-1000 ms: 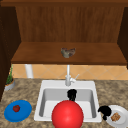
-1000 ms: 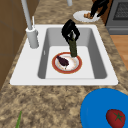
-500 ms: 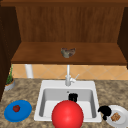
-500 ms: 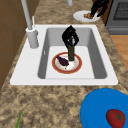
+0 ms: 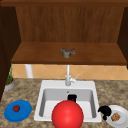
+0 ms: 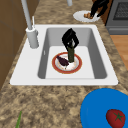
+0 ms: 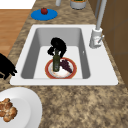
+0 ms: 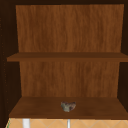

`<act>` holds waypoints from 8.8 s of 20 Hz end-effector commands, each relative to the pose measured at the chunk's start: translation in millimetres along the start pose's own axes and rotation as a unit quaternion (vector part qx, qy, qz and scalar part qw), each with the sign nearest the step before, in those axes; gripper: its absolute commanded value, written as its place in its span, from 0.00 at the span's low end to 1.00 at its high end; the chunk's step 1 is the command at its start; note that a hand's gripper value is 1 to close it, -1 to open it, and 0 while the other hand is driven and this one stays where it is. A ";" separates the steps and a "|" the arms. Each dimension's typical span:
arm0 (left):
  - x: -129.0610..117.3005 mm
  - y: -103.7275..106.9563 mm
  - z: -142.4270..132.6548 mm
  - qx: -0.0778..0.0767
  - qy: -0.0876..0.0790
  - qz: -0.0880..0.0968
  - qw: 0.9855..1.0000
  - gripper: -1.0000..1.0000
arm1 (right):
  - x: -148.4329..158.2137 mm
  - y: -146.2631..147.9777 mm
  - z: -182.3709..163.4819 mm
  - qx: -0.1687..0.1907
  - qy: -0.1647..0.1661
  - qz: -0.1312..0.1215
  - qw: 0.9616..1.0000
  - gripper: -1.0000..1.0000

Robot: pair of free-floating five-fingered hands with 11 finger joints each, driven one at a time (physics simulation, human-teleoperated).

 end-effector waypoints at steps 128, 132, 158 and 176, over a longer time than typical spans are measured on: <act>67.6 -79.6 407.1 0.132 -0.168 -0.119 0.970 0.00 | 0.0 0.0 0.0 0.000 0.000 0.000 1.000 0.50; 88.4 -93.5 390.5 0.133 -0.167 -0.116 0.970 0.00 | 0.0 0.0 0.0 0.000 0.000 0.000 1.000 0.50; 113.0 -112.1 382.6 0.149 -0.171 -0.124 0.966 0.50 | 42.6 10.1 -74.5 0.038 -0.002 -0.001 0.999 0.00; 112.5 -112.1 382.1 0.154 -0.168 -0.128 0.965 0.50 | 61.2 45.3 -245.2 0.054 0.007 0.027 0.998 0.00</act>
